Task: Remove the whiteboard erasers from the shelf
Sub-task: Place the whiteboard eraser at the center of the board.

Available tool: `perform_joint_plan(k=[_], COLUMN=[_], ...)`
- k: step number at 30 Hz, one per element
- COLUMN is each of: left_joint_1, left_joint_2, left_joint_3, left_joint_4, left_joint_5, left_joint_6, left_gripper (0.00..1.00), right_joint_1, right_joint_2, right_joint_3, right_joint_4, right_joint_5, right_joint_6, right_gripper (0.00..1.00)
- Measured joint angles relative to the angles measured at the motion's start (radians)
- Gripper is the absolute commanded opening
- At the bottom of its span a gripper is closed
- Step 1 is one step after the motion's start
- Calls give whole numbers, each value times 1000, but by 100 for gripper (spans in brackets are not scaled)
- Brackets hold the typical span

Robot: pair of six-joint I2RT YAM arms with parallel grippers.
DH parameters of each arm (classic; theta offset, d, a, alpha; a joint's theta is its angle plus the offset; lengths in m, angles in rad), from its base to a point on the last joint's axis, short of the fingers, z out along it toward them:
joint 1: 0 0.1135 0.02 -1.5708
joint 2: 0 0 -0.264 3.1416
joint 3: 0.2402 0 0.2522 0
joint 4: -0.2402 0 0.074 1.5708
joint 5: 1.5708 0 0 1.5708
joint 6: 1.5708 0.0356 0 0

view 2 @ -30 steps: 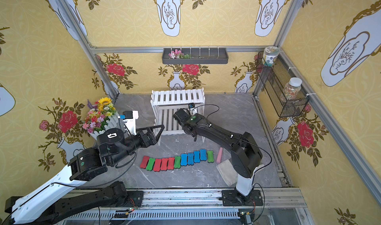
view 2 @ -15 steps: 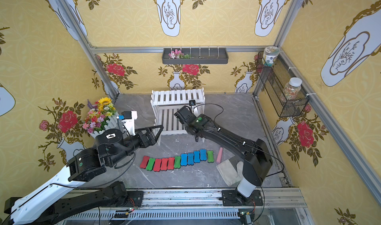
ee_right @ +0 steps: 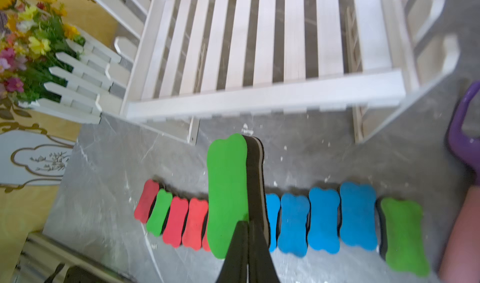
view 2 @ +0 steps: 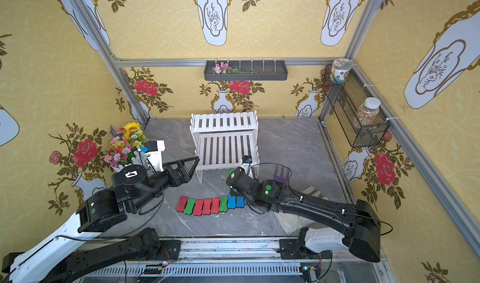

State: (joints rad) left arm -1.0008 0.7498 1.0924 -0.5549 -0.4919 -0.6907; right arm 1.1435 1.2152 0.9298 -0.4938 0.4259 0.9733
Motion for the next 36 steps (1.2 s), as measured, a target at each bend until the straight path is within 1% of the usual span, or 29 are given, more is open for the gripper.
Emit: perform_joint_plan(k=[3, 5, 9, 12, 15, 18, 24, 28, 33, 36], left_joint_1=[0, 1, 1, 1, 1, 1, 1, 1, 1, 1], left_joint_2=[-8, -3, 26, 32, 30, 32, 44, 56, 65, 63], left_joint_3=[0, 0, 14, 14, 14, 9, 5, 10, 28, 33], left_joint_4=[-6, -15, -24, -29, -29, -29, -25, -21, -22, -22], left_joint_5=[-3, -3, -3, -2, -2, -2, -3, -9, -15, -26], left_joint_6=[-4, -11, -9, -9, -10, -17, -25, -26, -27, -27], left_gripper=[99, 100, 100, 100, 100, 100, 99, 100, 100, 100], right_joint_1=[134, 217, 370, 481, 547, 572, 569, 545, 532, 502], right_joint_2=[-46, -49, -6, 37, 46, 46, 44, 41, 81, 89], right_joint_3=[-99, -150, -232, -262, -285, -325, -372, -452, -456, -478], right_joint_4=[2, 8, 39, 53, 73, 101, 117, 177, 232, 283], right_joint_5=[59, 100, 192, 275, 359, 390, 374, 317, 247, 214], right_joint_6=[112, 186, 344, 461, 553, 615, 694, 733, 753, 753], right_gripper=[0, 0, 0, 0, 0, 0, 0, 0, 0, 0])
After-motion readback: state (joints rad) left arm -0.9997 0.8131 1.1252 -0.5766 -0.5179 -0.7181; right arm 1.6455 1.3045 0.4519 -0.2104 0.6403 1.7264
